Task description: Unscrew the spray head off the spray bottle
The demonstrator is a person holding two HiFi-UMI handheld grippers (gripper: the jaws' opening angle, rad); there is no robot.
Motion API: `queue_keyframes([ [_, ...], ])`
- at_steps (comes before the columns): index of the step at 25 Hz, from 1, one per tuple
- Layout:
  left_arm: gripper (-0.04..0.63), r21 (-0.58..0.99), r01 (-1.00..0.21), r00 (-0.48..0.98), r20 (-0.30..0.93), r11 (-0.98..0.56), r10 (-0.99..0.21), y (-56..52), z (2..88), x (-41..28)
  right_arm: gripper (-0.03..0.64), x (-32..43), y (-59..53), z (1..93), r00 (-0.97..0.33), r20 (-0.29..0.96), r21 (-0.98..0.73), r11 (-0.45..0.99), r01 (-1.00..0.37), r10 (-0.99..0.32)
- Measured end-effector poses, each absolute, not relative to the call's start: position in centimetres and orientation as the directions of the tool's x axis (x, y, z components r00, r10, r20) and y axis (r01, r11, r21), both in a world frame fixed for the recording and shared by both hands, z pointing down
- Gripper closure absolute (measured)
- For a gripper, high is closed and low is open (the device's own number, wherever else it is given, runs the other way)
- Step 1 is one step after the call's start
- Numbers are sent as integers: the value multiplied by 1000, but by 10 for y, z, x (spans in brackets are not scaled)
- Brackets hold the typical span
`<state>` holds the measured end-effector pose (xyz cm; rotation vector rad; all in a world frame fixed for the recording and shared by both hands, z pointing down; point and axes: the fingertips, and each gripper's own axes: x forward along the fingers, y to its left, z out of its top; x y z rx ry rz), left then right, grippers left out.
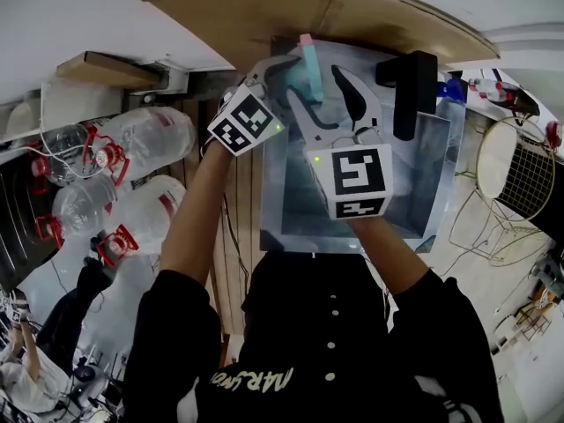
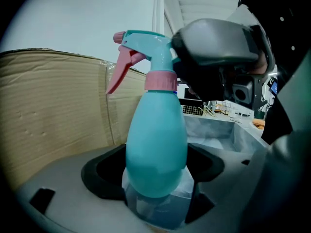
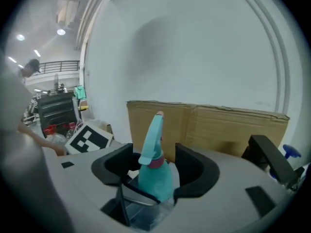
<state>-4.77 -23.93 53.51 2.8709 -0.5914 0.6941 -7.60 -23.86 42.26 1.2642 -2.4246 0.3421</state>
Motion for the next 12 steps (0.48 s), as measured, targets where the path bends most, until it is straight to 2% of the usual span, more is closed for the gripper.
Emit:
queue_keyframes([
  [2, 202, 33, -405, 816, 464, -914, -346, -239, 535, -48, 348, -76, -246, 428, -472, 443, -25, 516, -856, -762],
  [6, 202, 33, -404, 816, 464, -914, -344, -240, 535, -48, 460, -80, -249, 435, -445, 440, 32, 509, -860, -780],
  [7, 202, 34, -403, 817, 463, -915, -343, -240, 535, -48, 468, -81, -248, 435, -454, 439, 47, 524, -850, -775],
  [12, 202, 35, -388, 824, 460, -921, -329, -238, 535, -46, 471, -84, -244, 436, -634, 428, 30, 711, -703, -645],
])
